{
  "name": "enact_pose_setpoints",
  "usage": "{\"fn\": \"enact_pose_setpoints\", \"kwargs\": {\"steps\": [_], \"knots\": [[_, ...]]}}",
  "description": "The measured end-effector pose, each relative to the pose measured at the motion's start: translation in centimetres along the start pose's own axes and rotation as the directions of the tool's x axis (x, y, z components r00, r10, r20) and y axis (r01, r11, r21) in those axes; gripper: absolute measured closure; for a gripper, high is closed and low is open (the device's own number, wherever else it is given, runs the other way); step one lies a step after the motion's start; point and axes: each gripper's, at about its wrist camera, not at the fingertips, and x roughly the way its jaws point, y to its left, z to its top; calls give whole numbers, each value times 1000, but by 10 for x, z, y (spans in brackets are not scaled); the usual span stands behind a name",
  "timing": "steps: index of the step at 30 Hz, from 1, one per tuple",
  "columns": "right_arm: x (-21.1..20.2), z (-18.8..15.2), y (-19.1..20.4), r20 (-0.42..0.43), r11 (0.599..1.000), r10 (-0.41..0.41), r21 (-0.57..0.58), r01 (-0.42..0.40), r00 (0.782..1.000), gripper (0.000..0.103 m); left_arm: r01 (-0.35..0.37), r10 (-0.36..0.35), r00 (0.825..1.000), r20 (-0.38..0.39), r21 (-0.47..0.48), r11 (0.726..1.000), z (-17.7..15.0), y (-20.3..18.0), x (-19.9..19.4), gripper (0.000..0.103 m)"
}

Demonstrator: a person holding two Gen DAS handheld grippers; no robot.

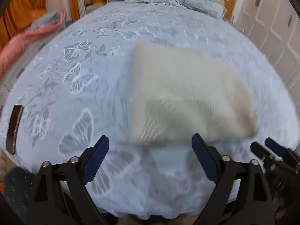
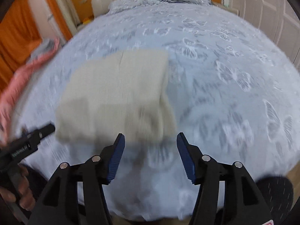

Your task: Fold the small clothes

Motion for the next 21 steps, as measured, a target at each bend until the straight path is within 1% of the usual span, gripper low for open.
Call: {"fn": "enact_pose_setpoints", "kwargs": {"steps": [1,3,4,6,7,9,11,12,13,15,18,21], "knots": [[3,-14,6,-6,999,-36,-31,36,999,39,-12,12,1000,-2,28,1000,-13,-6,4,15],[12,-38,15,-16,996,-71,-60,70,997,39,-43,43,999,5,37,998,-29,-9,9,15],[12,-46,14,-16,996,-74,-54,73,997,39,-64,63,998,4,21,998,-36,-7,14,15],[18,-55,11,-42,998,-60,-29,59,997,39,-58,58,998,-14,0,998,-43,-2,19,15],[23,-57,8,-68,999,-37,-8,37,997,39,-61,61,998,-30,-9,998,-45,0,24,15],[31,-61,6,-98,1000,-17,17,19,995,38,-72,72,996,-48,-13,997,-49,3,33,15],[36,-66,6,-106,999,-25,25,28,994,36,-104,102,992,-73,-13,995,-53,4,44,15],[37,-68,6,-94,999,-29,23,31,995,32,-105,103,990,-95,-8,994,-54,4,48,15],[37,-69,10,-90,999,-40,5,40,995,27,-105,103,990,-94,-8,994,-54,3,49,15],[40,-70,16,-100,998,-48,-32,45,994,20,-105,104,990,-90,-7,994,-55,3,49,15],[39,-70,19,-96,997,-61,-50,57,993,20,-110,109,991,-83,-3,994,-55,3,48,15],[35,-71,20,-71,998,-58,-23,56,996,20,-118,118,991,-58,4,993,-57,-1,42,15]]}}
